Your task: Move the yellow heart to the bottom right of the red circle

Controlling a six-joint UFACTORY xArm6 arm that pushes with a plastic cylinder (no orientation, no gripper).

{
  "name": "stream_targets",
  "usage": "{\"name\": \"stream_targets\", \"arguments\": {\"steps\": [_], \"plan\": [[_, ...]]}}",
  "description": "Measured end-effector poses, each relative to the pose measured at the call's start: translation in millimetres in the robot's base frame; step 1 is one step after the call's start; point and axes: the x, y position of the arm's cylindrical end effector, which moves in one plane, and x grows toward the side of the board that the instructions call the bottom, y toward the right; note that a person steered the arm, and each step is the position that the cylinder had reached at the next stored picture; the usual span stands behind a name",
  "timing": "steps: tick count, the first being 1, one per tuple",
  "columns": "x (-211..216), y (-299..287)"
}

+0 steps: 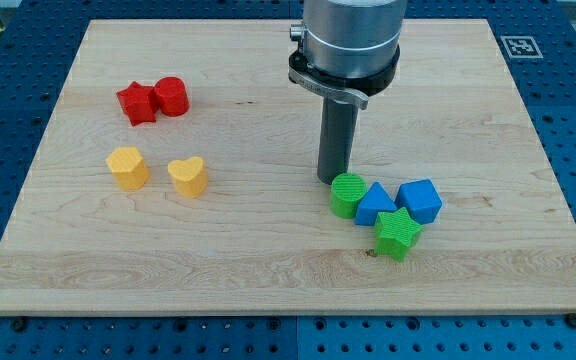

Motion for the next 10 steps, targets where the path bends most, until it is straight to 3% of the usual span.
{"name": "stream_targets", "arguments": {"steps": [5,7,9,10], "plan": [[0,-3],[-5,-99],[7,-113],[38,-119]]}}
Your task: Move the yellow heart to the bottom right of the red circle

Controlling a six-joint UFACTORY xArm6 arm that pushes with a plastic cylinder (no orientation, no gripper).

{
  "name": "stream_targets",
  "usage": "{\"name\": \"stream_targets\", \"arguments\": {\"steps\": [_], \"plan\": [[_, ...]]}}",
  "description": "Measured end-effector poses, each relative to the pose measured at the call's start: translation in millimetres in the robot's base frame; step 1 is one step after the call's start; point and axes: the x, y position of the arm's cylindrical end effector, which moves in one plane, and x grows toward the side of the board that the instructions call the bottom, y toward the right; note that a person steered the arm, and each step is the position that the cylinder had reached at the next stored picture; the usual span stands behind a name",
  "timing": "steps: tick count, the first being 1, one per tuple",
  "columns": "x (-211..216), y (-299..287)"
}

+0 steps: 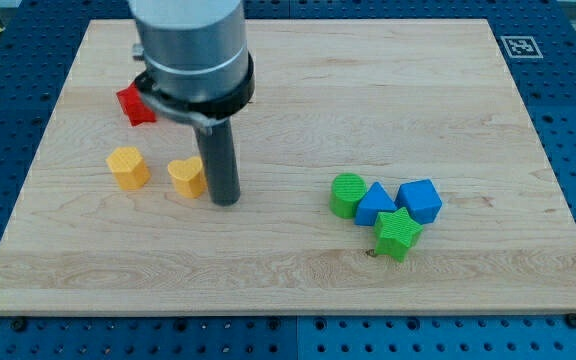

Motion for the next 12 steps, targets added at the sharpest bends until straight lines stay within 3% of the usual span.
{"name": "stream_targets", "arguments": {"steps": [2,6,8,12], "plan": [[19,-54],[-52,-55],[-20,-54],[-37,-19]]}}
